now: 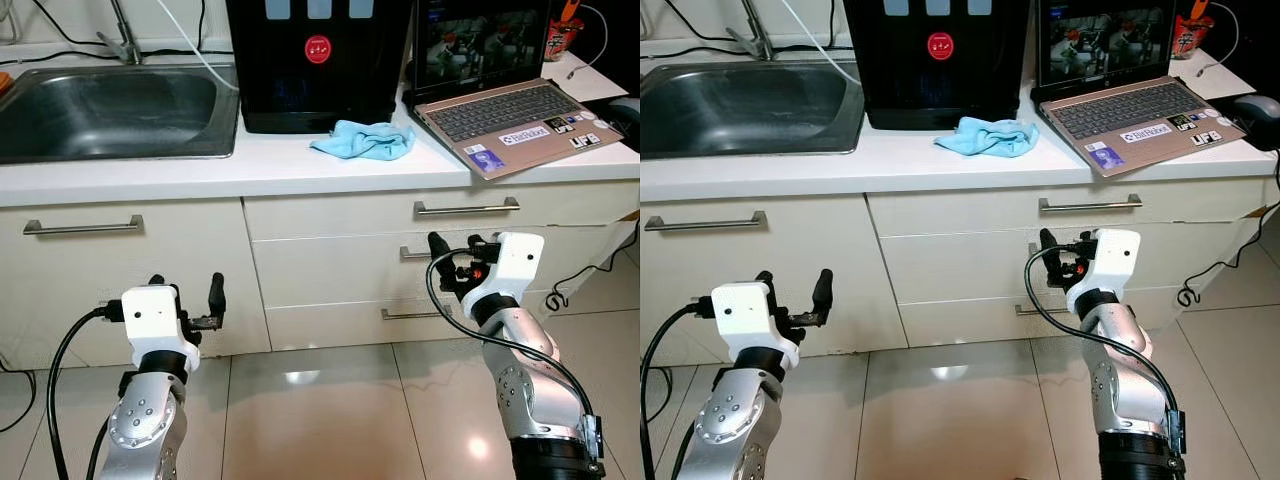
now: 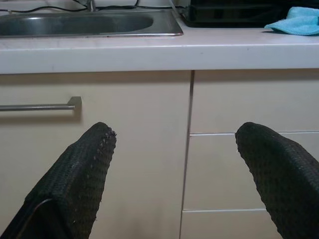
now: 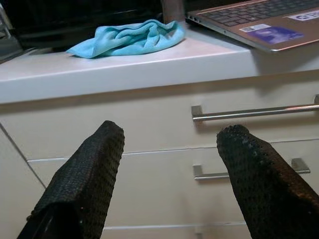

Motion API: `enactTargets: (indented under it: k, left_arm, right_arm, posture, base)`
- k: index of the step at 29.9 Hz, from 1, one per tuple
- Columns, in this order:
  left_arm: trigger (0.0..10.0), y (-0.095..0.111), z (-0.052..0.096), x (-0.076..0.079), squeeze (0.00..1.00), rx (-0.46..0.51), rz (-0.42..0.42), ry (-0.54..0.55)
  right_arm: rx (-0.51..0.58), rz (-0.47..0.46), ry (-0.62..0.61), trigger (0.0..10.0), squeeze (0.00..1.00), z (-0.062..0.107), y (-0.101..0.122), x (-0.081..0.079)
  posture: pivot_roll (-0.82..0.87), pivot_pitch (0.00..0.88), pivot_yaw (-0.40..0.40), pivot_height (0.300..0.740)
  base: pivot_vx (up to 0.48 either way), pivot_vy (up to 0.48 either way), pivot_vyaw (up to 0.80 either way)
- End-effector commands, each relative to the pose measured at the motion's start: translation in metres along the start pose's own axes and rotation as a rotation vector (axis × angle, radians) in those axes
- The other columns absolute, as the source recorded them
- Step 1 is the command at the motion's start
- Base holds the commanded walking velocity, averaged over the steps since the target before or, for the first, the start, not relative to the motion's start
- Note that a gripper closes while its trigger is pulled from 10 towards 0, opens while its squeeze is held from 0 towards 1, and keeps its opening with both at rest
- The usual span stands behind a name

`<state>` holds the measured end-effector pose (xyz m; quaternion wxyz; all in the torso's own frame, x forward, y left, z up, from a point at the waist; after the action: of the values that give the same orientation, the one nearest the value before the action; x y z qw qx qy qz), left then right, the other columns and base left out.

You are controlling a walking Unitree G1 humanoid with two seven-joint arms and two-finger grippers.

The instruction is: Kitchen organization

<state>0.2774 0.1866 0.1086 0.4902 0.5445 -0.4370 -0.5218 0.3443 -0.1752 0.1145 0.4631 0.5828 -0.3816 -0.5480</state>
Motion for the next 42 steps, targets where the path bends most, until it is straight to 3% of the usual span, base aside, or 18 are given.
enactTargets:
  k: [1, 26, 42]
  left_arm:
    - [10.0, 0.0052, -0.0007, -0.0008, 0.00, 0.011, -0.009, -0.004]
    - [10.0, 0.0027, -0.0048, 0.0018, 0.00, -0.011, -0.009, 0.010]
    - [10.0, 0.0015, -0.0080, -0.0064, 0.00, -0.016, -0.023, 0.058]
  right_arm:
    - [0.016, 0.015, 0.018, 10.0, 0.00, -0.0014, 0.0072, -0.0046]
    - [-0.008, 0.047, 0.044, 10.0, 0.00, -0.0048, 0.0040, -0.0102]
    - [0.007, 0.075, 0.037, 10.0, 0.00, -0.0084, 0.0046, -0.0108]
  posture:
    - [-0.04, 0.019, 0.034, 0.740]
    - [-0.04, 0.019, 0.021, 0.740]
    - [-0.03, 0.010, 0.020, 0.740]
  base:
    - [0.000, 0.274, 0.00]
    - [0.000, 0.480, 0.00]
    - [0.000, 0.459, 0.00]
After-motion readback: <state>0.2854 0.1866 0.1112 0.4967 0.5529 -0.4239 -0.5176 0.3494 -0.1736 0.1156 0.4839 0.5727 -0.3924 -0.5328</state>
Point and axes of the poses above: a point about 5 cm out from each wrist's last joint towards the gripper, its own z axis pointing back from the gripper into the wrist, its own y axis along the axis of the wrist's last joint, x = y × z, the point moved 5 cm from there along -z, pointing out of the wrist towards the gripper, and after that the axes turned 8 degrees about -z, right-handed, at the moved point
